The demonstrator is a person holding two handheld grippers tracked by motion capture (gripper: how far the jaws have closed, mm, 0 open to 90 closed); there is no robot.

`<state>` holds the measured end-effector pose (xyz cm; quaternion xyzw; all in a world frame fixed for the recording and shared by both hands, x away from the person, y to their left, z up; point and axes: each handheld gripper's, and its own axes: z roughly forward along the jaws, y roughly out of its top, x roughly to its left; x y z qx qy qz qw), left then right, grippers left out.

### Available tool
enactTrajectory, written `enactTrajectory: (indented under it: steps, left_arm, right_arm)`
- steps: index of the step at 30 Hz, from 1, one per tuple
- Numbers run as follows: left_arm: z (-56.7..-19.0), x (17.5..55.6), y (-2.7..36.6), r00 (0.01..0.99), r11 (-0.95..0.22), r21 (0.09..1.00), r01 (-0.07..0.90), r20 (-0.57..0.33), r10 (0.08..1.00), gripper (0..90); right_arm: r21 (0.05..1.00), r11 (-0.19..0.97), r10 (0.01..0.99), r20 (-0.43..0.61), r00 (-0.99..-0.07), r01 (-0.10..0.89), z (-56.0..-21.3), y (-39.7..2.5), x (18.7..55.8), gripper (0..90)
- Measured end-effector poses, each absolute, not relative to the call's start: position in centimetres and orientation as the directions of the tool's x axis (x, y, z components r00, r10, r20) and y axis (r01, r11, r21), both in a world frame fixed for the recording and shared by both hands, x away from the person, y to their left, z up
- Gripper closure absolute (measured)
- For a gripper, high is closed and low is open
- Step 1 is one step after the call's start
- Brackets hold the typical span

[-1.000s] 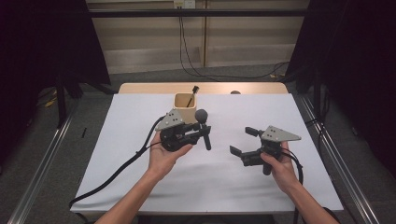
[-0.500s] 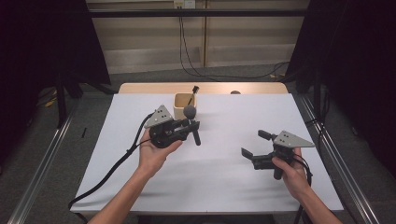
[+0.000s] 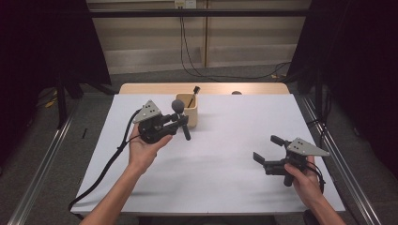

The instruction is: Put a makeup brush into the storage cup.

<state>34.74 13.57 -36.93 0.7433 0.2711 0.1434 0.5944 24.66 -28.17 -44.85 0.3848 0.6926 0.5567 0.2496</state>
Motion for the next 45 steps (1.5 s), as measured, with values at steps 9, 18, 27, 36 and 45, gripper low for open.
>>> enactTrajectory:
  steps: [9,18,27,36,45]
  left_arm:
    - [-35.8,35.5,14.7,0.786,-0.103,0.966,0.236,-0.127,0.605,71.0]
    - [-34.7,36.5,15.8,0.776,-0.127,0.968,0.215,-0.091,0.624,71.0]
    - [-33.3,37.8,14.8,0.783,-0.130,0.967,0.220,-0.096,0.614,71.0]
    - [-32.3,39.5,13.9,0.782,-0.121,0.973,0.194,-0.079,0.619,71.0]
    - [-32.2,41.6,13.3,0.761,-0.129,0.974,0.187,-0.060,0.646,70.9]
  right_arm:
    - [0.962,0.086,0.822,0.078,-0.564,0.258,-44.9,-29.3,23.8,1.8]
    - [0.959,0.067,0.829,0.100,-0.551,0.274,-45.2,-29.4,23.3,1.7]
    - [0.964,0.079,0.825,0.079,-0.560,0.253,-45.2,-29.7,22.8,0.9]
    - [0.963,0.063,0.826,0.097,-0.555,0.263,-45.3,-29.8,22.8,0.6]
    - [0.963,0.058,0.826,0.101,-0.554,0.263,-45.3,-29.8,22.9,0.4]
